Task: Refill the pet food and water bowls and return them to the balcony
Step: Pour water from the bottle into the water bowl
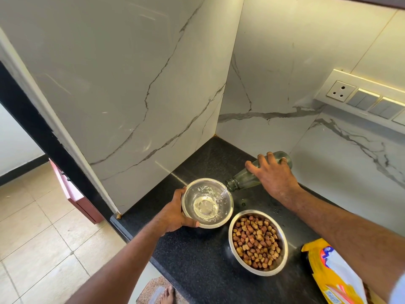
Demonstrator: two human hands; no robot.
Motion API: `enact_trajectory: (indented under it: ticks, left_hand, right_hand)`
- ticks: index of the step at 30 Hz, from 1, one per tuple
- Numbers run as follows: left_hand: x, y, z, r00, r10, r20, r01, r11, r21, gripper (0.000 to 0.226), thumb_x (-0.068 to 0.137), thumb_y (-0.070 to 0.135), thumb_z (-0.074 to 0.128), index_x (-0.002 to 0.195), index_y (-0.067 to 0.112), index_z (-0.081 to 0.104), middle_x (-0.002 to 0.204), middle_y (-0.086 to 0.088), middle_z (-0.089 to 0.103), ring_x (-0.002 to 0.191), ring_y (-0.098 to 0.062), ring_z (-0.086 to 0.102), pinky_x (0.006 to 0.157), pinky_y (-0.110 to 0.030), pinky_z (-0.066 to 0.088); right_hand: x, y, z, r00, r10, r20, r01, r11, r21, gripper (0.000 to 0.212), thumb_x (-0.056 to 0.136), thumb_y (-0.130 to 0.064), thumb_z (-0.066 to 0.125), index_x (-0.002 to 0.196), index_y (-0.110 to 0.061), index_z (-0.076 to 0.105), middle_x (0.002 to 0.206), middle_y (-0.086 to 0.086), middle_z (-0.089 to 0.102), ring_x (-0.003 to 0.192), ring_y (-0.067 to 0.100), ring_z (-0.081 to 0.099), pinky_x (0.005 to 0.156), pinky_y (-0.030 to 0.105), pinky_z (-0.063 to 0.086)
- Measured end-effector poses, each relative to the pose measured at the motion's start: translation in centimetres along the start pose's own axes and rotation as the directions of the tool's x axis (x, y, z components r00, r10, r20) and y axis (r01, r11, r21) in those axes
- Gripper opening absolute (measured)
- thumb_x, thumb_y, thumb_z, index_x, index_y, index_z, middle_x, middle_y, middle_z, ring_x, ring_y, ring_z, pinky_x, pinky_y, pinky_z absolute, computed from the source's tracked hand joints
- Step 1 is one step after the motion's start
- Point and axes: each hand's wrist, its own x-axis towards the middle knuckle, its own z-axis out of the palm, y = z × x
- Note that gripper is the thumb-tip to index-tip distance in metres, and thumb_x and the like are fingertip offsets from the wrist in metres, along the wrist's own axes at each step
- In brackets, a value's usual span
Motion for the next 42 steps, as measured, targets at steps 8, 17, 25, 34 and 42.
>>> enact_trajectory:
  ticks: [8,17,25,34,42]
  left_hand:
    - [-0.2,-0.1,0.1,1.000,0.015,-0.012,-0.015,1.000,-0.003,0.122,0.063,0.025,0.096,0.153,0.032,0.013,0.135,0.004,0.051,0.133,-0.022,0.047,0.118,-0.049,0.034]
    - [-0.4,0.2,0.1,1.000,0.008,-0.017,-0.008,1.000,-0.010,0.122,0.063,0.024,0.096,0.153,0.031,0.014,0.139,0.001,0.051,0.135,-0.024,0.045,0.119,-0.054,0.032]
    - [-0.6,0.4,0.0,1.000,-0.011,-0.008,0.011,1.000,-0.005,0.124,0.062,0.026,0.096,0.153,0.033,0.013,0.138,0.002,0.050,0.135,-0.024,0.045,0.119,-0.052,0.032]
    - [-0.6,0.6,0.0,1.000,-0.009,-0.028,0.010,0.999,0.041,0.120,0.063,0.027,0.096,0.152,0.032,0.016,0.135,0.004,0.053,0.133,-0.023,0.047,0.118,-0.049,0.033]
    - [-0.1,1.6,-0.3,0.987,0.025,-0.158,0.023,0.956,0.292,0.122,0.052,0.046,0.097,0.152,0.030,0.028,0.142,-0.004,0.045,0.136,-0.027,0.042,0.115,-0.054,0.038]
  right_hand:
    - [0.0,-0.1,0.0,1.000,0.012,0.012,-0.012,1.000,-0.001,0.106,0.078,-0.036,0.086,0.154,-0.032,0.012,0.154,0.022,0.037,0.142,0.043,0.038,0.100,0.063,0.052]
    - [0.0,-0.4,0.6,0.999,0.018,0.035,-0.018,1.000,0.009,0.111,0.073,-0.037,0.090,0.153,-0.033,0.014,0.152,0.022,0.040,0.140,0.044,0.041,0.096,0.063,0.053]
    - [0.0,-0.7,0.8,0.999,0.021,0.029,-0.022,0.999,0.039,0.108,0.076,-0.038,0.088,0.153,-0.033,0.012,0.153,0.021,0.038,0.142,0.043,0.039,0.099,0.062,0.052]
    - [-0.6,-1.8,1.3,1.000,0.023,0.015,-0.024,0.993,0.113,0.104,0.081,-0.036,0.084,0.155,-0.033,0.012,0.157,0.021,0.032,0.147,0.042,0.032,0.107,0.063,0.047]
    - [-0.8,-3.0,2.4,0.998,0.049,0.029,-0.054,0.976,0.210,0.106,0.079,-0.032,0.086,0.154,-0.037,0.011,0.156,0.018,0.035,0.147,0.042,0.033,0.105,0.063,0.048]
